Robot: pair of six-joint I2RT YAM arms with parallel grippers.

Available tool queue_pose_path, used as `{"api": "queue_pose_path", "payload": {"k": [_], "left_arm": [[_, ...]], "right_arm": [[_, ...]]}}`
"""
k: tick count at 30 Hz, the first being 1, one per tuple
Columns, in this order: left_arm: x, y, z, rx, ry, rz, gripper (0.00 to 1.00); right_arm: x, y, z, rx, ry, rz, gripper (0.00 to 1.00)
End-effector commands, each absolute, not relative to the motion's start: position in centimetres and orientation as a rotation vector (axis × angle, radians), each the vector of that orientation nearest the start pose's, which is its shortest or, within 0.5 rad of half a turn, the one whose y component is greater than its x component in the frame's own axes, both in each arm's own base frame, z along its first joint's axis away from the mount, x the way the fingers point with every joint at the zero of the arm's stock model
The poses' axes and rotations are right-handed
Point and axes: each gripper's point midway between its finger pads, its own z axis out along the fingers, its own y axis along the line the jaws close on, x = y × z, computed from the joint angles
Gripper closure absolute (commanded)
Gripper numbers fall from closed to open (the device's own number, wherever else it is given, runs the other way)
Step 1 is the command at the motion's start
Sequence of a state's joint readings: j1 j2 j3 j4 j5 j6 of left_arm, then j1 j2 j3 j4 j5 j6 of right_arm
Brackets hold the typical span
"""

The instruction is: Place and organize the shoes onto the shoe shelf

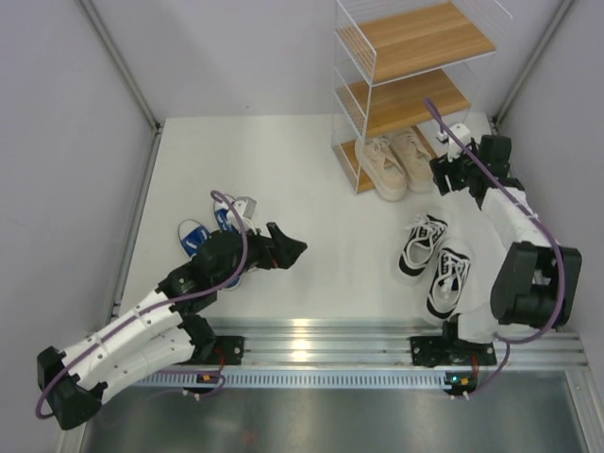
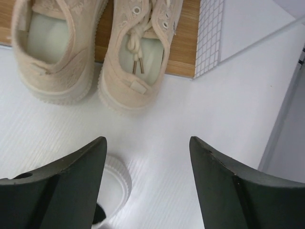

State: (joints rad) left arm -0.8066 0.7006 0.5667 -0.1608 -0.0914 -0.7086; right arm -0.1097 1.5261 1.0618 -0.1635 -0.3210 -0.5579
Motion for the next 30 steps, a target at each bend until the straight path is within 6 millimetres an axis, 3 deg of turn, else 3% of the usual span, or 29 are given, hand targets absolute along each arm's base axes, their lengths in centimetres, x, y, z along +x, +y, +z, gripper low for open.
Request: {"api": "queue_pose_path", "payload": {"k": [1,2,4,6,7,8,10,11,12,13,14,15,16,17,18,19,20,21,22,23,24,25,30], "left_arm": [[19.2,-24.7,23.3,0.149,1.867,-1.095,0.02],[19.2,-25.4,23.7,0.17,1.846,-1.136,0.02],[18.6,-27.2,25.0,0.213,1.802,-1.249,0.02],[18.7,-29.1,23.7,0.259,1.864,-1.292,0.03],[18.7,-30.3,24.8,0.294,1.851,-1.305,0.04],[19.3,-31.6,22.8,0.317,1.92,-1.274,0.06],[18.7,-34.0,22.6,0.4,1.93,-1.258,0.06],[19.3,-35.7,22.2,0.423,1.951,-1.243,0.07],[18.8,-37.1,22.3,0.462,1.949,-1.25,0.08],[19.2,-38.4,20.5,0.487,1.995,-1.219,0.09],[19.9,-39.9,22.0,0.49,1.959,-1.235,0.1],[19.8,-41.0,21.7,0.513,1.963,-1.237,0.12],[20.4,-42.3,19.4,0.531,2.014,-1.203,0.13],[21.1,-43.9,20.8,0.532,1.982,-1.221,0.14],[21.3,-44.8,20.3,0.539,1.993,-1.22,0.17],[22.2,-45.9,18.1,0.524,2.04,-1.181,0.18],[22.5,-46.6,17.5,0.52,2.055,-1.179,0.2],[23.1,-47.8,18.3,0.513,2.034,-1.189,0.21],[23.8,-48.4,16.1,0.495,2.081,-1.157,0.22],[24.4,-48.9,15.5,0.483,2.084,-1.134,0.23],[24.9,-50.0,16.1,0.484,2.061,-1.136,0.23],[25.4,-50.5,13.9,0.495,2.087,-1.093,0.25],[26.9,-52.5,11.1,0.5,2.077,-0.968,0.28]], "right_arm": [[39.3,-0.8,17.6,-0.675,2.077,0.06,0.29],[38.1,-0.2,18.8,-0.693,2.063,0.085,0.29],[35.9,1.5,19.1,-0.725,2.05,0.198,0.29],[33.4,2.9,20.1,-0.725,2.034,0.272,0.29],[32.3,3.8,19.8,-0.724,2.03,0.33,0.29],[31.3,4.3,20.9,-0.71,1.998,0.344,0.28],[29.9,5.0,20.5,-0.718,1.97,0.395,0.24],[29.2,5.0,21.3,-0.713,1.933,0.381,0.22],[29.2,4.2,21.6,-0.684,1.913,0.363,0.18],[28.7,3.9,21.3,-0.667,1.91,0.359,0.17],[28.6,3.6,21.1,-0.645,1.914,0.365,0.17],[28.4,3.3,21.2,-0.622,1.905,0.388,0.17],[28.2,3.2,20.9,-0.605,1.91,0.408,0.17],[28.1,3.0,21.1,-0.588,1.908,0.42,0.17],[28.1,2.5,21.0,-0.564,1.913,0.418,0.17],[28.1,2.3,21.1,-0.554,1.915,0.417,0.17],[28.1,2.1,21.1,-0.545,1.916,0.415,0.17],[28.1,1.8,21.2,-0.533,1.914,0.41,0.17],[28.0,1.7,20.9,-0.526,1.921,0.414,0.17],[28.0,1.6,21.0,-0.524,1.92,0.413,0.17],[27.9,1.5,20.9,-0.518,1.923,0.413,0.17],[27.9,1.4,20.8,-0.514,1.926,0.413,0.17],[27.8,0.9,20.8,-0.491,1.928,0.416,0.17]]}}
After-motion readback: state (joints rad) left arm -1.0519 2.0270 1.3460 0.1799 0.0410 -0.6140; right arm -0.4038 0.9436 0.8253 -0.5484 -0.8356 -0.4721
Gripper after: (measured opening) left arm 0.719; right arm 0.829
